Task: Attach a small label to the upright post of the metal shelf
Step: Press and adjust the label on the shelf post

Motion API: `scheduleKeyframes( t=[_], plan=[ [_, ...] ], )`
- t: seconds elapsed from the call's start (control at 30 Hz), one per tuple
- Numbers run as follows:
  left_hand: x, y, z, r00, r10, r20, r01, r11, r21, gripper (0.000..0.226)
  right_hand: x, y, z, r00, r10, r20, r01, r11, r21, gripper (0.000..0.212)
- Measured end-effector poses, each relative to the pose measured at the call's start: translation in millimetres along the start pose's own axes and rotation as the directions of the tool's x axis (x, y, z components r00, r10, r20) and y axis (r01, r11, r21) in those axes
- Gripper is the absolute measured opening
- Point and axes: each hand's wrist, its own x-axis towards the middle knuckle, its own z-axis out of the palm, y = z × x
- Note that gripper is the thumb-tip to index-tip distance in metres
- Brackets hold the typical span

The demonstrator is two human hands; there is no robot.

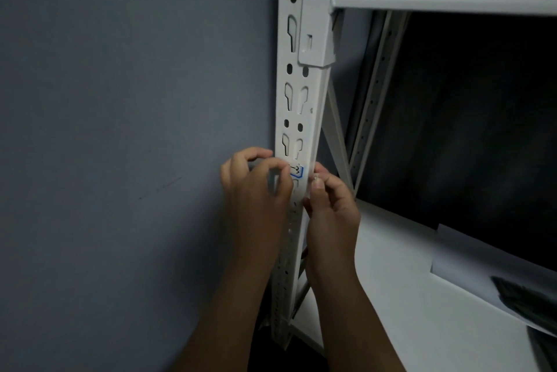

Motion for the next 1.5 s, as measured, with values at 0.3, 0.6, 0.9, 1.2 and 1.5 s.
scheduleKeyframes(
  t=[0.3,0.6,0.9,1.2,1.5],
  plan=[
    [2.7,2.2,7.2,0.999,0.029,-0.022,-0.027,0.997,0.069,0.005,-0.3,0.3,0.7,1.0,-0.017,-0.007,0.016,1.0,-0.006,0.015],
    [2.7,-1.3,6.8,1.0,-0.016,0.023,0.016,1.0,0.013,0.007,0.8,1.8,0.5,1.0,-0.009,-0.015,0.009,1.0,-0.005,0.014],
    [3.1,1.7,2.8,0.999,-0.051,-0.006,0.051,0.996,-0.068,0.008,-0.5,1.7,0.3,1.0,0.004,-0.011,-0.004,1.0,0.031,0.015],
    [-1.9,-2.9,-4.2,0.989,-0.088,0.118,0.104,0.985,-0.135,0.006,0.1,1.2,-0.6,1.0,0.001,0.0,-0.001,1.0,0.015,0.013],
    [1.2,5.6,-3.1,0.971,-0.201,0.132,0.223,0.958,-0.179,0.005,-0.8,0.2,0.1,1.0,0.01,-0.006,-0.01,1.0,0.015,0.015]
  ],
)
